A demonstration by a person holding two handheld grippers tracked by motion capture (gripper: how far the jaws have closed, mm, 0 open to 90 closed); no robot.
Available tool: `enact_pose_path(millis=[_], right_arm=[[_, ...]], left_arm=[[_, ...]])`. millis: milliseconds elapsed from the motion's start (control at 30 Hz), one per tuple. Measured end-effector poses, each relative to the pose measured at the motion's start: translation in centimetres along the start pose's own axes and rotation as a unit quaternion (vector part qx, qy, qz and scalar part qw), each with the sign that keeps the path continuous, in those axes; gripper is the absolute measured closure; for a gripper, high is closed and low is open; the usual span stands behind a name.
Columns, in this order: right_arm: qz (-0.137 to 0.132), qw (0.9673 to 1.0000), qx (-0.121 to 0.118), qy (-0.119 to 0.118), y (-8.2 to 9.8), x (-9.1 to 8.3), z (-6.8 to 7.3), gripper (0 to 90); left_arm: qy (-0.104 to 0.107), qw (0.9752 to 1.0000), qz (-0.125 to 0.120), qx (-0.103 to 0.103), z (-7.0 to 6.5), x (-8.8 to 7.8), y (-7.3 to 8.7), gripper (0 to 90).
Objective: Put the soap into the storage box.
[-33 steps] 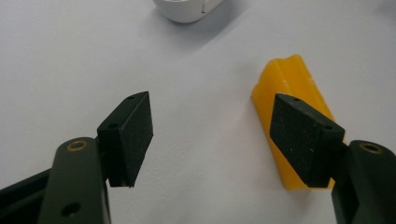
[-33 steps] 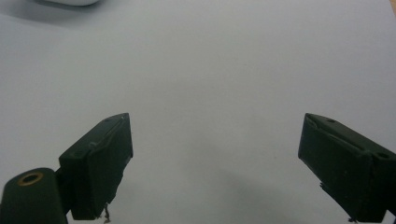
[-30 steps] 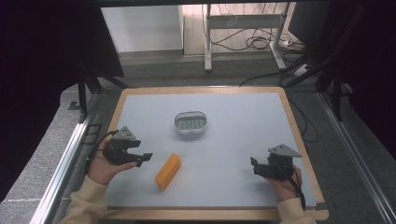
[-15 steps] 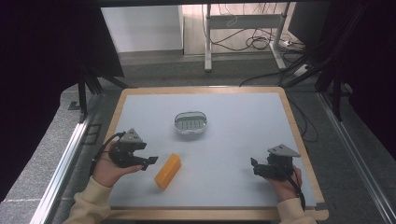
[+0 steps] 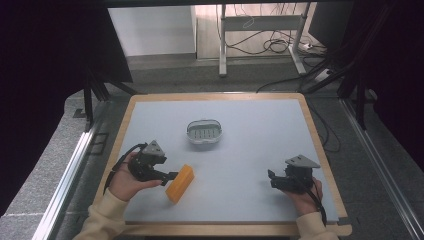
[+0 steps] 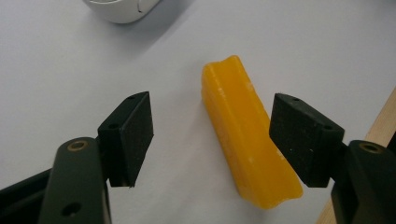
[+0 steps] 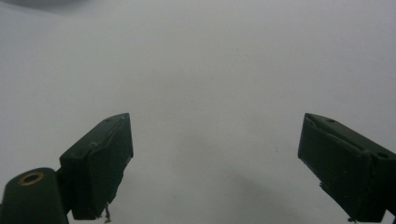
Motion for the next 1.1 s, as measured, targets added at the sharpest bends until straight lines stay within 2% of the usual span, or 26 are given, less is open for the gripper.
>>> enact_pose_path(millis=[233,567,733,967,1100], right_arm=[[0.002,1.0000,0.000,-0.001,0.0,0.0,0.0,10.9],[0.005,1.0000,0.000,-0.002,0.0,0.1,0.0,10.9],[0.006,1.0000,0.000,-0.003,0.1,0.1,0.0,10.9],[0.008,1.0000,-0.004,-0.001,0.1,0.1,0.0,10.9],[0.009,0.9999,-0.006,0.001,0.1,0.2,0.0,10.9]], left_arm=[[0.009,0.9997,0.021,0.008,-0.7,0.8,-0.4,31.0],[0.005,0.9992,0.039,0.010,-1.3,2.0,-0.7,31.0],[-0.003,0.9982,0.060,0.001,-1.4,2.8,-0.7,31.1],[-0.006,0.9975,0.071,-0.005,-1.5,3.5,-0.7,31.1],[-0.015,0.9958,0.090,-0.011,-1.6,4.4,-0.6,31.7]])
Point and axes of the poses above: each handheld gripper's, and its own axes: x roughly forward along the jaws, y roughly out of its underside, z roughly to its left, the point moved 4 cm from there along x, roughly forward along the jaws, and after that the axes turned 1 degree about -z, right-handed, at the moved point
